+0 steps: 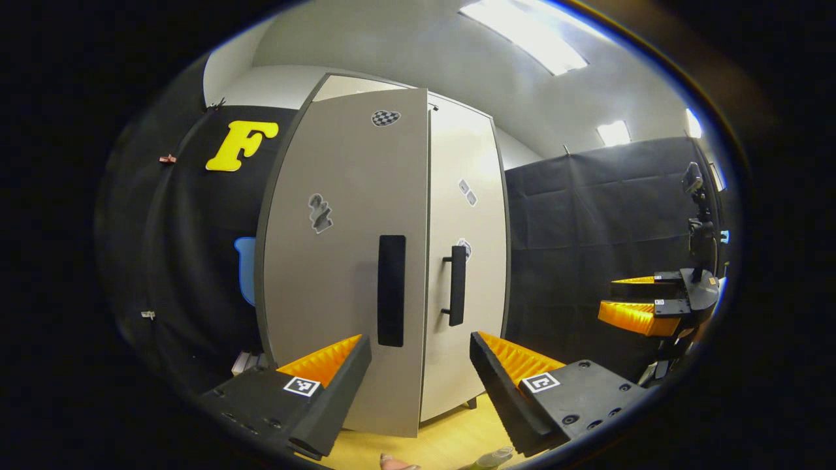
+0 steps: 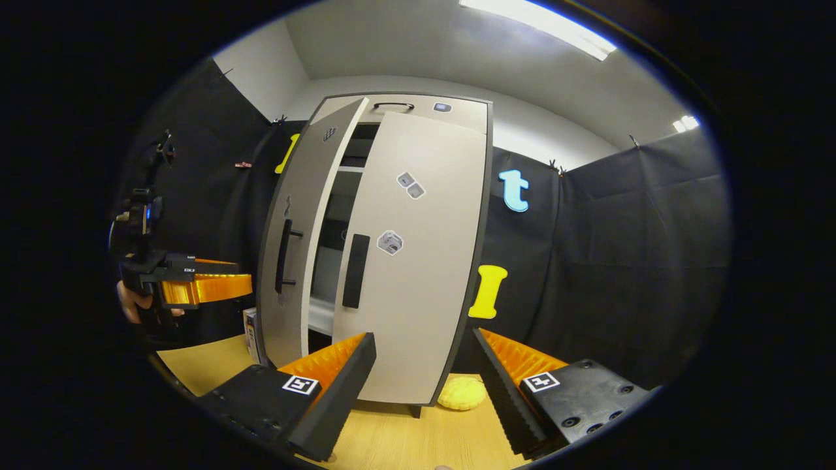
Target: Grasp the bottle in the cabinet with the left hand and place it on the coaster, then close the right door with the right hand and the left door with the left hand.
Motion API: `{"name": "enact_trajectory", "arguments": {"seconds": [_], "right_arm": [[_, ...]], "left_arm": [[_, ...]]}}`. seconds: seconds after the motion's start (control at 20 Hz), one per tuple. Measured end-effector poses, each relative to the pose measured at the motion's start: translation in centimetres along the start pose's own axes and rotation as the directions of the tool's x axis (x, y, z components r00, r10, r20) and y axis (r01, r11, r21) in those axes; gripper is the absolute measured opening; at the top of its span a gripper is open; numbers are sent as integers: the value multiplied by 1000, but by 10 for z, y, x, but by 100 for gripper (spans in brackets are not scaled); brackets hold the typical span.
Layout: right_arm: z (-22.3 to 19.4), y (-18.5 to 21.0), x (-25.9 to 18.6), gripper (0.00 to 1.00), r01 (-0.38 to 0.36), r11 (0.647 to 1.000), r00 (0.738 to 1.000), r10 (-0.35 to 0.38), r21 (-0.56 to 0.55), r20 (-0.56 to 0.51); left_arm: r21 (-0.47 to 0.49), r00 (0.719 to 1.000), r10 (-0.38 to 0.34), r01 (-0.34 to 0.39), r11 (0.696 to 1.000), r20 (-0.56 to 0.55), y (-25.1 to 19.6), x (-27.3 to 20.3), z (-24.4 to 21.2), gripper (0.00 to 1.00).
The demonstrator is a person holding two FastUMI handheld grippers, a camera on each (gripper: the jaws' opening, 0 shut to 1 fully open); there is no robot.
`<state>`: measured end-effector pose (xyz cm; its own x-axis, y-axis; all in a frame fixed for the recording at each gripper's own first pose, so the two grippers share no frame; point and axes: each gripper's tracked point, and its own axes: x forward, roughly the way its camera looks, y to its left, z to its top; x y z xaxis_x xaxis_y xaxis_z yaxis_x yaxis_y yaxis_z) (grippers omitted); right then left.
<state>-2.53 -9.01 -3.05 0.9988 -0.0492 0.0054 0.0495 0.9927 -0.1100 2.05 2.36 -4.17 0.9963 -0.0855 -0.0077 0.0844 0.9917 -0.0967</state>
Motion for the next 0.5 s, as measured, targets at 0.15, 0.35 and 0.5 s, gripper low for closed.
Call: {"name": "enact_trajectory", "arguments": {"seconds": [0.15, 0.35, 0.5], "right_arm": [[4, 11, 4, 98, -14, 1000, 1000, 14, -9, 17], [1, 19, 10, 98, -33, 999, 999, 33, 18, 13], [-4, 18, 15, 98, -36, 999, 999, 36, 40, -6]], "left_arm": [[23, 999, 38, -38, 999, 9, 7, -2, 5, 97], [45, 998, 67, -67, 997, 13, 9, -3, 7, 98], [30, 996, 85, -85, 996, 6, 13, -2, 6, 98]]}}
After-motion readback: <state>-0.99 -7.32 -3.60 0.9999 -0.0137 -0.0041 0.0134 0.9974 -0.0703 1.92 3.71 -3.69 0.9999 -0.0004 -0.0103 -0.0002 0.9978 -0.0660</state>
